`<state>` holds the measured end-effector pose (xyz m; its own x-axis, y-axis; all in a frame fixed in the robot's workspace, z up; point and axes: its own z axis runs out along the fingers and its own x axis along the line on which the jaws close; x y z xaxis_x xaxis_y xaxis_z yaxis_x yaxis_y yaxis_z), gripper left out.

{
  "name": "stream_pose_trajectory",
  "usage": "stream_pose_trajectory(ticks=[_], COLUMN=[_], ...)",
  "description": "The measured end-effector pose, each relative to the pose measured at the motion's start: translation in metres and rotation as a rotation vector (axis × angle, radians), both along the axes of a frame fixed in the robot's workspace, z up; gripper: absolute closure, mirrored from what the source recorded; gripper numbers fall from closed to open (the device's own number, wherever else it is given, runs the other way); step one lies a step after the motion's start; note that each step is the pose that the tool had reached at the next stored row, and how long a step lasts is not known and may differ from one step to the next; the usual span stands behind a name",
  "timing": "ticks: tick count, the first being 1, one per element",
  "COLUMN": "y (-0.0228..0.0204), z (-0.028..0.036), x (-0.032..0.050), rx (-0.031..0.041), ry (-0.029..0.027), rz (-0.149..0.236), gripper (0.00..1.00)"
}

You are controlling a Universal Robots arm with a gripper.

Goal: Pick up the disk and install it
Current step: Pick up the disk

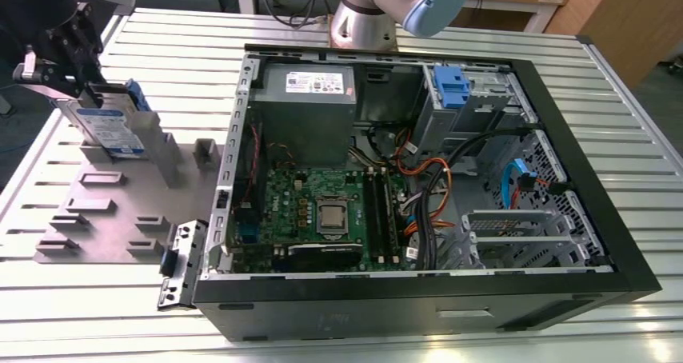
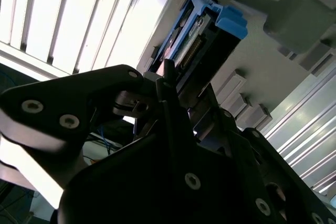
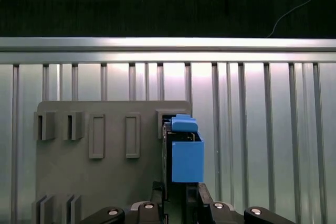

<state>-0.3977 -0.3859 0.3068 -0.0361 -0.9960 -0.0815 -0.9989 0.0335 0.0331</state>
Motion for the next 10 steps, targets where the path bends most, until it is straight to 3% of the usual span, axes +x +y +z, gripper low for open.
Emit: stream_pose_trajectory(ticks=[3, 10], y=[0.0002, 0.0002], z=[0.0000, 0.0000], x=[0.0001, 0.0001], rx=[-0.0164, -0.0183], ry=[0.0017, 0.0017], rz=[0.000, 0.000], gripper=[0.65, 0.65])
